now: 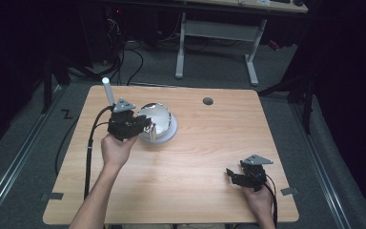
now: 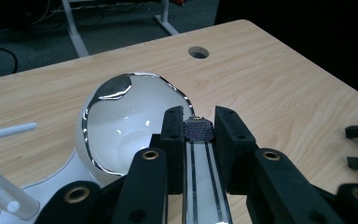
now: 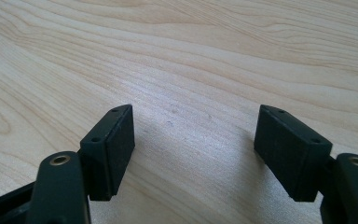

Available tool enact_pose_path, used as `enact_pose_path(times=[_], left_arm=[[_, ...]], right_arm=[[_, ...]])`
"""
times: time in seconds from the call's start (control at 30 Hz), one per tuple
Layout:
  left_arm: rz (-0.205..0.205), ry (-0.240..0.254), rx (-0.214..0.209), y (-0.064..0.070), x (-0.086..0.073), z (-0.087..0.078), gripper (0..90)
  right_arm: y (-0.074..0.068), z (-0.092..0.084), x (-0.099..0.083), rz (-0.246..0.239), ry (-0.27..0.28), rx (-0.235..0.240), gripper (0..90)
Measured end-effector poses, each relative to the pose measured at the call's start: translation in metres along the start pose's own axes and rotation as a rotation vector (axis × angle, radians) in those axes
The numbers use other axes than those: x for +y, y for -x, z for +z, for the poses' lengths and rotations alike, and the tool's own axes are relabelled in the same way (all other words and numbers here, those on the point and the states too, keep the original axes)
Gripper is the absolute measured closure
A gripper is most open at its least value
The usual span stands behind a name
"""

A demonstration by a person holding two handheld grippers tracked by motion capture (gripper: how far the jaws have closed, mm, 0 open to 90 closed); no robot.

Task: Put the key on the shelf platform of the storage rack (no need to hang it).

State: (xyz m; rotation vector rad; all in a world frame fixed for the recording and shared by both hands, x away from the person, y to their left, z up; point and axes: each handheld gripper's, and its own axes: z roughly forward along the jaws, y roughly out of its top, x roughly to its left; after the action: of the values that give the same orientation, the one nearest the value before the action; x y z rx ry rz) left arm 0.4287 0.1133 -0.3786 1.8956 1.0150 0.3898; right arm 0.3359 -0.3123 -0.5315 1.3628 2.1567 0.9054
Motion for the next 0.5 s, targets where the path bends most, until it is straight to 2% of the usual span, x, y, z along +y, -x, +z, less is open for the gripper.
enact_pose_path(times=[0.13,0.27,0.5], left_arm=[[-0.018,0.007,0.002,-0.003,0.006,0.006,74.4],[-0.020,-0.009,0.011,-0.005,0.012,0.014,74.4],[-0.011,-0.023,0.054,-0.009,0.016,0.028,74.4]], right_arm=[[0.000,0.000,0.000,0.000,0.000,0.000,29.2],[0.000,0.000,0.000,0.000,0.000,0.000,29.2],[0.000,0.000,0.000,0.000,0.000,0.000,29.2]])
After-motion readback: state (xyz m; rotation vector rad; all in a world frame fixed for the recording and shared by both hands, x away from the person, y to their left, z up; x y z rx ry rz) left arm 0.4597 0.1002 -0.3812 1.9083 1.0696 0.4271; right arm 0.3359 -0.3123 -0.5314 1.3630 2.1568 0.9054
